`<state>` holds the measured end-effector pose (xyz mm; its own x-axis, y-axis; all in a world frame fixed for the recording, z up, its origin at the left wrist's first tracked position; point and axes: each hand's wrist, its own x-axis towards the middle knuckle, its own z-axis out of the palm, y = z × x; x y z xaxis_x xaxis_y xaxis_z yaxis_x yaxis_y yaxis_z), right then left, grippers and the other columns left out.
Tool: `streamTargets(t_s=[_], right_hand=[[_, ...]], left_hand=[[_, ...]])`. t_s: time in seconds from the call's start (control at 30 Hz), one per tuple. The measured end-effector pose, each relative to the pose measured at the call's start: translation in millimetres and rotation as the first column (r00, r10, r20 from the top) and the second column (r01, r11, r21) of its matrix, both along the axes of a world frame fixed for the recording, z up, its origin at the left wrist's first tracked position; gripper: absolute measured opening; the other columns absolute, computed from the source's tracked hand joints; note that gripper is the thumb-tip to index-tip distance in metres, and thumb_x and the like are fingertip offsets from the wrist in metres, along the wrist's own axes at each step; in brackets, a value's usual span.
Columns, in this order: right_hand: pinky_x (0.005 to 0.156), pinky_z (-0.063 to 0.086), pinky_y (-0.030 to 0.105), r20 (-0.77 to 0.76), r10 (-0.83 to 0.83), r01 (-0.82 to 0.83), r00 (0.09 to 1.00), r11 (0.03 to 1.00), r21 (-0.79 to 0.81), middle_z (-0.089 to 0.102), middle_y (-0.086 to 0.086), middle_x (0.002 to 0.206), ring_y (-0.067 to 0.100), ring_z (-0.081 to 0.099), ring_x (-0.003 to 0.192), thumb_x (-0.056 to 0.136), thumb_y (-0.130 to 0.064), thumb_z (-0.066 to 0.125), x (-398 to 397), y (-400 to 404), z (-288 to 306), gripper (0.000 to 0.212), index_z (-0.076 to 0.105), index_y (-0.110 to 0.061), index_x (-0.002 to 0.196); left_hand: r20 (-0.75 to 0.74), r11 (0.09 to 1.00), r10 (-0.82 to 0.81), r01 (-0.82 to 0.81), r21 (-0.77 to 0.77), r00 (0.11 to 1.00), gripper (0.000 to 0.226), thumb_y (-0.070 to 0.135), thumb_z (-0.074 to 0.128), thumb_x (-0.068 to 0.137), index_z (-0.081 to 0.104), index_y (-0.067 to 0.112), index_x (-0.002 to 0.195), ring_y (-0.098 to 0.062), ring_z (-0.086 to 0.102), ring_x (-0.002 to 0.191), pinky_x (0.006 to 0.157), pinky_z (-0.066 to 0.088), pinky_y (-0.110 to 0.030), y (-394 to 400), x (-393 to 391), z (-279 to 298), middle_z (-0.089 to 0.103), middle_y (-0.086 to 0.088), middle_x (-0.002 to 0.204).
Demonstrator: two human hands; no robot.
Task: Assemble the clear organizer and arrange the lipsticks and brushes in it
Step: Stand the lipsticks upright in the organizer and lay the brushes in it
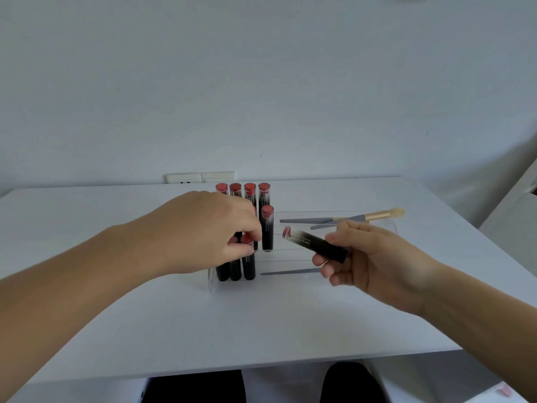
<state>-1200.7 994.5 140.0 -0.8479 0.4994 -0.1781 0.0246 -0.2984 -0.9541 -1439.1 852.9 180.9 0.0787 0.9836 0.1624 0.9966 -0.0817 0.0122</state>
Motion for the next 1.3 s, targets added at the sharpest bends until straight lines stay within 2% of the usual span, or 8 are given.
streamTargets(t_s=[0.07, 0.23, 0.4, 0.6, 0.83, 1.0, 1.2, 1.3], right_hand=[[0.065, 0.055, 0.035, -0.075, 0.058, -0.065, 0.996, 0.994, -0.091, 0.068, 0.026, 0.094, 0.029, 0.065, 0.070, 0.087, -0.015, 0.067, 0, -3, -6, 0.009, 0.067, -0.008, 0.094], [0.076, 0.055, 0.038, -0.221, 0.225, -0.256, 0.949, 0.959, -0.125, 0.065, 0.025, 0.113, 0.034, 0.066, 0.082, 0.096, -0.004, 0.056, 4, -6, -19, 0.050, 0.056, -0.027, 0.140], [0.079, 0.056, 0.042, -0.191, 0.305, -0.317, 0.933, 0.948, -0.036, 0.063, 0.020, 0.110, 0.041, 0.067, 0.088, 0.096, 0.003, 0.052, 4, -7, -15, 0.058, 0.052, -0.030, 0.143], [0.073, 0.060, 0.041, -0.147, -0.065, 0.085, 0.987, 0.987, 0.134, 0.073, 0.024, 0.095, 0.044, 0.072, 0.087, 0.089, -0.008, 0.067, -10, -8, -5, 0.028, 0.069, -0.019, 0.115], [0.072, 0.058, 0.034, -0.115, -0.211, 0.232, 0.971, 0.702, 0.673, 0.078, -0.004, 0.091, 0.019, 0.073, 0.081, 0.089, -0.018, 0.073, -32, -22, -14, 0.030, 0.060, -0.039, 0.106], [0.079, 0.055, 0.018, -0.171, -0.167, 0.236, 0.971, 0.564, 0.791, 0.071, -0.015, 0.098, 0.007, 0.071, 0.088, 0.088, -0.012, 0.074, -48, -31, -28, 0.033, 0.061, -0.038, 0.103], [0.073, 0.046, 0.017, -0.250, -0.128, 0.275, 0.960, 0.254, 0.927, 0.066, -0.012, 0.093, 0.001, 0.058, 0.086, 0.084, -0.011, 0.080, -54, -30, -36, 0.024, 0.068, -0.019, 0.103], [0.071, 0.042, 0.014, -0.240, -0.116, 0.259, 0.964, 0.197, 0.945, 0.065, -0.010, 0.091, -0.004, 0.053, 0.083, 0.084, -0.012, 0.079, -55, -30, -38, 0.025, 0.068, -0.019, 0.105]], left_hand=[[0.005, 1.000, -0.001, 0.001, 0.012, 1.000, 0.010, 0.043, 0.062, 0.092, 0.070, 0.045, 0.099, 0.001, 0.051, 0.074, 0.062, 0.030, -0.014, -1, 0, -1, 0.053, 0.026, 0.093], [0.003, 0.999, 0.005, -0.006, 0.033, 1.000, 0.010, 0.043, 0.063, 0.091, 0.069, 0.044, 0.099, -0.002, 0.051, 0.073, 0.062, 0.033, -0.019, -2, 1, -5, 0.055, 0.024, 0.096], [0.004, 0.998, 0.008, -0.008, 0.055, 1.000, 0.010, 0.043, 0.064, 0.091, 0.069, 0.043, 0.099, -0.005, 0.054, 0.075, 0.064, 0.038, -0.023, -4, 1, -7, 0.059, 0.021, 0.100], [0.053, 0.997, 0.012, -0.016, 0.081, 0.999, 0.012, 0.041, 0.068, 0.089, 0.072, 0.042, 0.100, 0.000, 0.050, 0.071, 0.063, 0.034, -0.015, -4, 0, -10, 0.061, 0.024, 0.100], [0.085, 0.989, 0.019, -0.031, 0.142, 0.996, 0.010, 0.037, 0.074, 0.086, 0.073, 0.038, 0.095, -0.003, 0.053, 0.073, 0.065, 0.044, -0.026, -7, 2, -12, 0.063, 0.021, 0.096], [0.083, 0.988, 0.019, -0.031, 0.151, 0.996, 0.009, 0.040, 0.073, 0.085, 0.072, 0.039, 0.094, -0.004, 0.053, 0.075, 0.065, 0.043, -0.026, -6, 1, -12, 0.063, 0.020, 0.096], [0.109, 0.987, 0.003, -0.020, 0.157, 0.994, 0.017, 0.043, 0.064, 0.082, 0.073, 0.036, 0.093, -0.010, 0.061, 0.077, 0.066, 0.051, -0.036, -9, 1, -13, 0.065, 0.016, 0.095], [0.106, 0.986, -0.003, -0.014, 0.164, 0.994, 0.016, 0.042, 0.064, 0.082, 0.073, 0.035, 0.093, -0.009, 0.061, 0.076, 0.065, 0.051, -0.036, -9, 0, -14, 0.064, 0.016, 0.095]])
